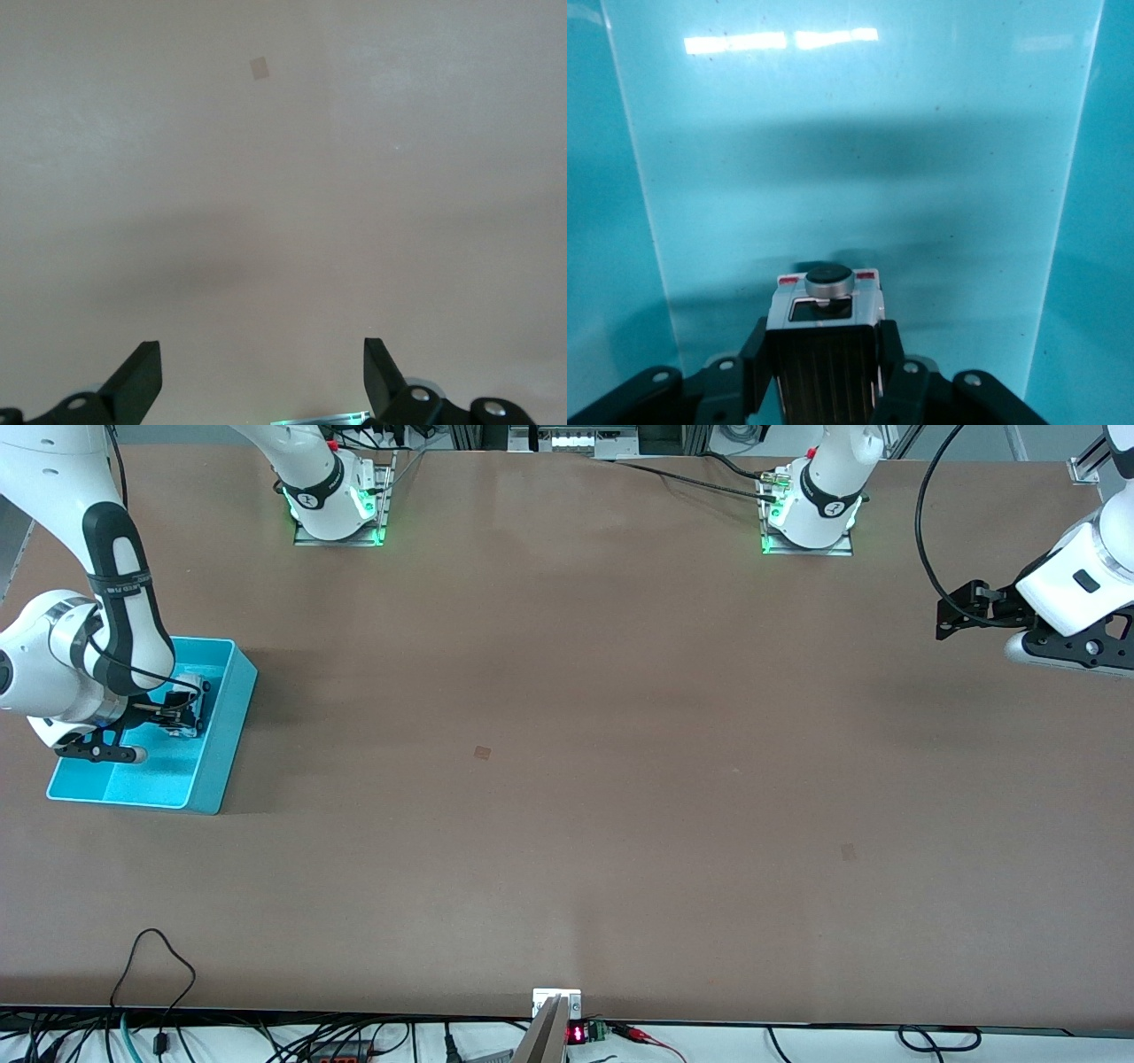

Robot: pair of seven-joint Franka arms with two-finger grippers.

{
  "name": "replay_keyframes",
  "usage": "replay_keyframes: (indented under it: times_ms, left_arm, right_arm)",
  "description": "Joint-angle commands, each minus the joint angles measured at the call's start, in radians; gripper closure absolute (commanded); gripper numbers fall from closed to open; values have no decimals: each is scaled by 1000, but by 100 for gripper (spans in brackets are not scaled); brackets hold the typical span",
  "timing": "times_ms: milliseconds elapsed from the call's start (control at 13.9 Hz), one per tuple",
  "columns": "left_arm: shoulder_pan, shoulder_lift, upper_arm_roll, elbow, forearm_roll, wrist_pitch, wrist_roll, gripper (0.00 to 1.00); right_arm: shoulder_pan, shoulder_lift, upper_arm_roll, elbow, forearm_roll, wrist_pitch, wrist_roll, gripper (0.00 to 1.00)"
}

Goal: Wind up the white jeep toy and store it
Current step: 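Lower the jeep into the blue bin and open the right gripper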

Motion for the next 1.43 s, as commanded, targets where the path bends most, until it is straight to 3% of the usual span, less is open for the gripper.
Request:
replay_keyframes:
  times_ms: [0, 215, 717, 1147, 1362]
  left_arm:
    - [2, 2, 0, 21, -11, -20, 21, 0]
    - [-1, 2, 0, 21, -11, -20, 20, 0]
    - [-1, 0, 0, 21, -11, -22, 18, 0]
    - [-2, -1, -18, 24, -11, -22, 15, 0]
    - [1, -1, -17, 22, -9, -22, 17, 0]
  right_arm:
    - [-13, 5, 11, 10, 22, -1, -24, 65]
    - [-5, 1, 11, 16, 22, -5, -26, 0]
    - [46, -108, 12, 128, 4, -111, -35, 0]
    - [153, -263, 9, 136, 2, -192, -81, 0]
    - [170, -277, 8, 162, -4, -222, -81, 0]
